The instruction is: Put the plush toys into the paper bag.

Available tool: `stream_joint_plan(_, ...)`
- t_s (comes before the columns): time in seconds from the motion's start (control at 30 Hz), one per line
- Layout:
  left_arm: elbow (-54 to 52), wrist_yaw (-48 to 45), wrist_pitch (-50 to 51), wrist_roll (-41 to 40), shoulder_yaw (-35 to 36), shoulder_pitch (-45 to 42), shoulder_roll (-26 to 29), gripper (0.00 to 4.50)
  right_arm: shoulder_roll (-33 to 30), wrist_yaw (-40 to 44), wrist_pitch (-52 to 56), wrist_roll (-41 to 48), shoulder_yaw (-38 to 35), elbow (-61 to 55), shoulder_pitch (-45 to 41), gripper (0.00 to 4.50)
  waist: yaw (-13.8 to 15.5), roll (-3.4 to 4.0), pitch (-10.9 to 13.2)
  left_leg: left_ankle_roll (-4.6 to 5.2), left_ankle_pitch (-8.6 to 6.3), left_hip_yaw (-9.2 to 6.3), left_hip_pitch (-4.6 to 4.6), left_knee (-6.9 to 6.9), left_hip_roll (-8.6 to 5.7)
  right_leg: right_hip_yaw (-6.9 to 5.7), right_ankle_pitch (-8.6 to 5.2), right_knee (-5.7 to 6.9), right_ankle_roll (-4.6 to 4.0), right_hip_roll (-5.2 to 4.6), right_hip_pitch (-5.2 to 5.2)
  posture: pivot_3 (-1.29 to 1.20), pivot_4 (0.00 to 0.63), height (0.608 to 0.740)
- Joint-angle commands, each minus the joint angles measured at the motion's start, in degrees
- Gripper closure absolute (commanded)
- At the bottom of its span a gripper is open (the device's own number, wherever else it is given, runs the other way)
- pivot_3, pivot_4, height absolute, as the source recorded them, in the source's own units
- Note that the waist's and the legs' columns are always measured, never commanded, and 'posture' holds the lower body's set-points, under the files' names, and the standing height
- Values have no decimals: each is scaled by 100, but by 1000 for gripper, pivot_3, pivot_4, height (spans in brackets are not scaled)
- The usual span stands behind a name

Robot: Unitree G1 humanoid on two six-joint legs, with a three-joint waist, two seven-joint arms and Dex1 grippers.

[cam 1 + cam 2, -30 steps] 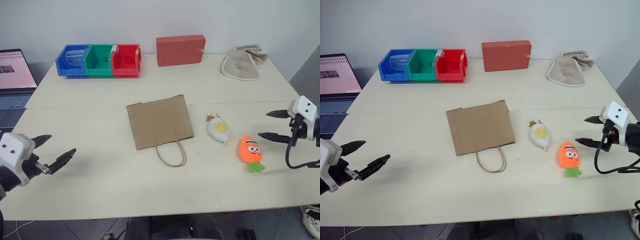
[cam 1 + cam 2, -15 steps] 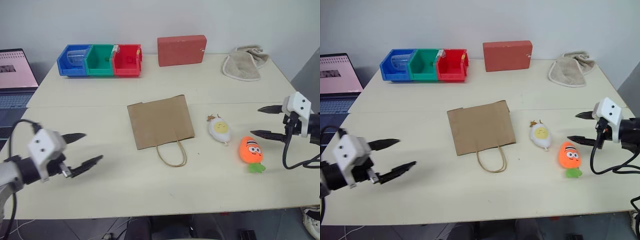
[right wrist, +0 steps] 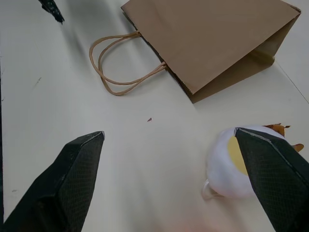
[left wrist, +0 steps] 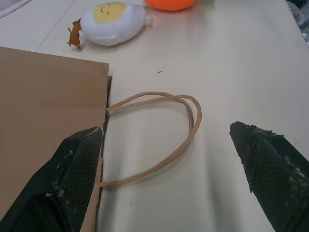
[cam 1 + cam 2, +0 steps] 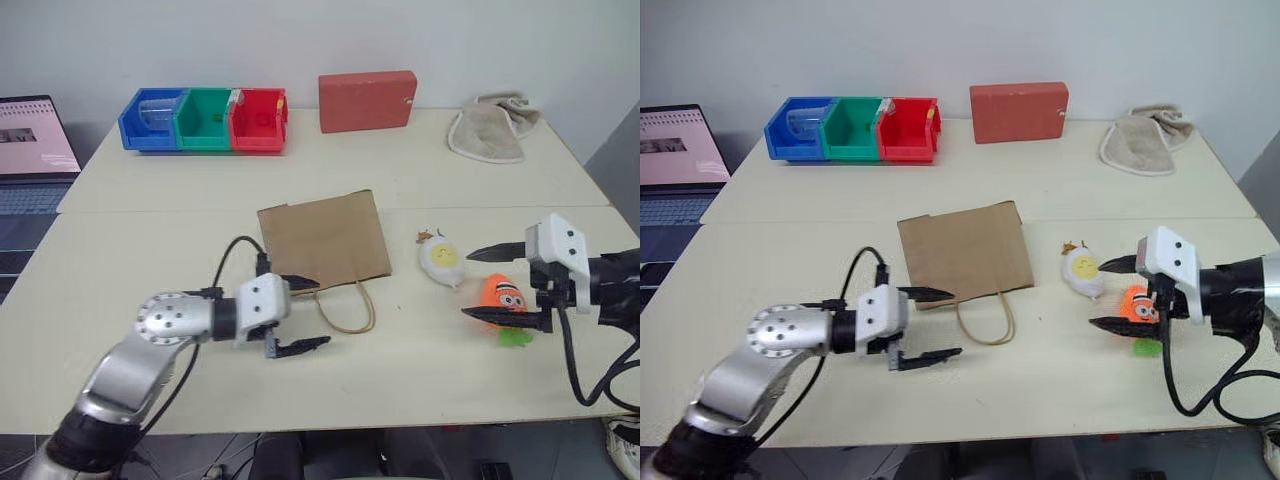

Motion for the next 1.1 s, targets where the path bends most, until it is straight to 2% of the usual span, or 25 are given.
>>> stream_joint_plan(0.03, 324, 47, -513, 457, -438, -259, -289, 8, 9, -198, 174, 202, -138, -510, 156, 0, 17, -1, 0, 0, 0, 0, -1, 1, -1, 1, 0, -1, 0, 0, 0, 0, 150, 740)
stream_joint_plan(0.43, 1353, 71, -1241, 905, -813, -696, -999, 8, -154, -396, 721, 728, -558, -1140, 579, 0, 68, -2, -1, 0, 0, -10, -17, 10, -2, -1, 4, -3, 7, 1, -1, 0, 150, 740)
stream_joint_plan(0.53, 1479, 13, -1337, 948, -861, -723, -1058, 590, -173, -457, 799, 813, -602, -1223, 625, 0, 76, -2, -1, 0, 0, -12, -17, 12, -2, -2, 4, -2, 7, 3, -1, 0, 150, 740)
stream_joint_plan(0.93, 1742, -554, -1164, 681, -806, -886, -1044, 4484, -114, -780, 835, 810, -505, -1288, 893, 0, 99, -2, -2, 0, 0, -14, -26, 23, -2, -2, 5, -3, 9, 3, -1, 0, 150, 740)
stream_joint_plan(1.1, 1626, -646, -735, 246, -516, -1134, -1049, 4484, 79, -992, 661, 738, -376, -1263, 966, 0, 107, -2, -1, 0, 0, -17, -34, 35, -2, -3, 6, -3, 10, 4, -1, 0, 150, 740)
